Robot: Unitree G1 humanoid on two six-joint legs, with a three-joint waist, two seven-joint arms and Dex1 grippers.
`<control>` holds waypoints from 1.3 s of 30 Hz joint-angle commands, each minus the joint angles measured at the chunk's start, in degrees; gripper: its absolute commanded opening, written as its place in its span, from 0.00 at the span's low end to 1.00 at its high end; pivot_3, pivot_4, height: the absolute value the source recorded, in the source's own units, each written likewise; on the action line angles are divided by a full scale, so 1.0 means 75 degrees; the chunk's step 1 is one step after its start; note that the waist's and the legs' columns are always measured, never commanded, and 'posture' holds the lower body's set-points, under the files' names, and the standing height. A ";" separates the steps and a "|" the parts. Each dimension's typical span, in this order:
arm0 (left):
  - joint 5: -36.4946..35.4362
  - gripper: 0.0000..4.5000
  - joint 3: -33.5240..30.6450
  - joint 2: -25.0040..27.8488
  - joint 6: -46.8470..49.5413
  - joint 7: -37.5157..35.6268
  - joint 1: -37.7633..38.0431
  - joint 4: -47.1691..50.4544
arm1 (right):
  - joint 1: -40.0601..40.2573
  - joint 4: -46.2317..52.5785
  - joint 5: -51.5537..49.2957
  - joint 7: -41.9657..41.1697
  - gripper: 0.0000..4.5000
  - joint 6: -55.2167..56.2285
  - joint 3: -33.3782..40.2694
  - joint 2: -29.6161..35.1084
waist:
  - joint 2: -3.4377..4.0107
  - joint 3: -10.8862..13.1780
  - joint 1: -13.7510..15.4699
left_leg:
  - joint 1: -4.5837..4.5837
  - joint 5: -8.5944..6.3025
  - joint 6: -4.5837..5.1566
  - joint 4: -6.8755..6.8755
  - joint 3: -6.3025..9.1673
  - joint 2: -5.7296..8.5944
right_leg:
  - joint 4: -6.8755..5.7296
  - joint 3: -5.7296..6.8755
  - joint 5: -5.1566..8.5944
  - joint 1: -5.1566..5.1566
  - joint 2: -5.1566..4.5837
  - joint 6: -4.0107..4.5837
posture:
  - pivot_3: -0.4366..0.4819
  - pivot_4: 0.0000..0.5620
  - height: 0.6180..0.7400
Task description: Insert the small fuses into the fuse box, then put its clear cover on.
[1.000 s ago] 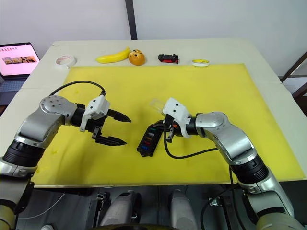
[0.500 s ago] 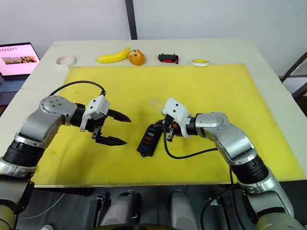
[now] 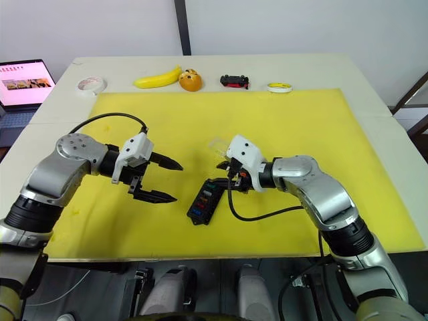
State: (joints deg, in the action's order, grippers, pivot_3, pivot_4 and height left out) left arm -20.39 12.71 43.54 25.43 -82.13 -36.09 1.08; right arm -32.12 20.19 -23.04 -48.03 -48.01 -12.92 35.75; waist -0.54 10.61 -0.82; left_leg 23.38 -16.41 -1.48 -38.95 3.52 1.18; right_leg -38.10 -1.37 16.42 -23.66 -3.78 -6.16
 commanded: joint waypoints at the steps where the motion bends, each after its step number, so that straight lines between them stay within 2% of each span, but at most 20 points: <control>1: 0.0028 1.00 -0.0091 -0.0009 -0.0145 0.0001 -0.0160 0.0055 | -0.0235 0.0291 -0.0325 0.0017 0.52 -0.0039 0.0425 -0.0110 | 0.0000 0.0000 0.0004 | 0.0000 0.0000 0.0000 0.0000 0.0000 0.0000 | 0.0000 0.0000 0.0000 0.0000 0.0000 0.0000 | 0.48 0.27 1.00; 3: 0.0047 1.00 -0.0088 -0.0022 -0.0173 0.0005 -0.0173 0.0023 | -0.0236 0.0294 -0.0381 0.0024 0.52 -0.0053 0.0454 -0.0152 | 0.0000 0.0000 0.0006 | 0.0000 0.0000 0.0000 0.0000 0.0001 0.0000 | 0.0000 0.0000 0.0000 0.0001 0.0000 0.0000 | 0.48 0.27 1.00; 4: 0.0050 1.00 -0.0092 -0.0030 -0.0177 0.0008 -0.0177 0.0013 | -0.0193 0.0298 -0.0364 0.0026 0.46 -0.0020 0.0431 -0.0159 | 0.0000 0.0000 0.0006 | 0.0000 0.0000 0.0000 0.0000 0.0001 0.0000 | 0.0001 0.0000 0.0000 0.0000 0.0000 0.0000 | 0.48 0.27 1.00; 6: 0.0062 1.00 -0.0099 -0.0036 -0.0185 0.0006 -0.0173 0.0003 | -0.0034 0.0316 -0.0287 0.0005 0.32 0.0142 0.0331 -0.0125 | 0.0000 0.0000 0.0005 | 0.0000 0.0000 0.0000 0.0000 0.0000 0.0001 | 0.0000 0.0000 0.0000 0.0000 0.0000 0.0000 | 0.48 0.27 1.00; 9: 0.0079 1.00 -0.0110 -0.0031 -0.0199 -0.0003 -0.0151 -0.0008 | 0.0272 0.0352 -0.0054 -0.0028 0.01 0.0473 0.0095 -0.0032 | 0.0000 0.0000 0.0002 | 0.0001 0.0000 0.0000 0.0000 0.0000 0.0001 | 0.0001 0.0000 0.0000 0.0000 0.0000 0.0000 | 0.48 0.27 1.00; 16: 0.0091 1.00 -0.0107 -0.0013 -0.0221 -0.0009 -0.0112 0.0000 | 0.0485 0.0284 0.0050 -0.0002 0.01 0.0729 0.0051 -0.0132 | 0.0000 0.0000 0.0001 | 0.0000 0.0000 0.0000 0.0000 0.0001 0.0001 | 0.0000 0.0000 0.0000 0.0000 0.0001 0.0000 | 0.48 0.27 1.00; 30: 0.0089 1.00 -0.0113 0.0016 -0.0189 -0.0017 -0.0029 0.0094 | 0.0908 -0.0059 0.0824 -0.0159 0.01 0.1205 -0.0519 0.0189 | -0.0001 -0.0001 0.0009 | -0.0001 0.0000 0.0000 -0.0001 0.0001 0.0001 | 0.0000 0.0001 0.0000 0.0004 0.0001 0.0000 | 0.48 0.27 1.00; 35: -0.0120 1.00 -0.0284 0.0106 0.0133 0.0121 0.0239 0.0491 | 0.0486 0.0535 -0.0071 -0.0098 0.01 0.0629 0.0247 -0.0070 | -0.0001 0.0000 0.0000 | -0.0002 0.0000 0.0000 -0.0002 0.0002 -0.0001 | 0.0000 0.0000 0.0000 0.0004 0.0001 0.0000 | 0.48 0.27 1.00; 39: -0.0659 1.00 -0.0728 0.0273 0.0898 0.0566 0.0925 0.1459 | -0.0131 0.1228 -0.1086 -0.0016 0.01 -0.0226 0.1037 -0.0089 | 0.0003 0.0002 -0.0024 | 0.0001 0.0000 0.0000 -0.0001 0.0003 -0.0005 | -0.0002 -0.0005 0.0000 -0.0003 0.0000 0.0000 | 0.48 0.27 1.00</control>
State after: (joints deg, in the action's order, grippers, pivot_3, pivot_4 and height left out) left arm -22.73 10.16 44.60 30.04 -79.28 -29.77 7.89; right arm -30.91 25.04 -27.79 -48.48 -48.17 -8.92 34.85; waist -0.52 10.62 -1.00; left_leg 23.39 -16.41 -1.48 -38.94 3.55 1.13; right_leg -38.11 -1.40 16.42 -23.70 -3.78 -6.16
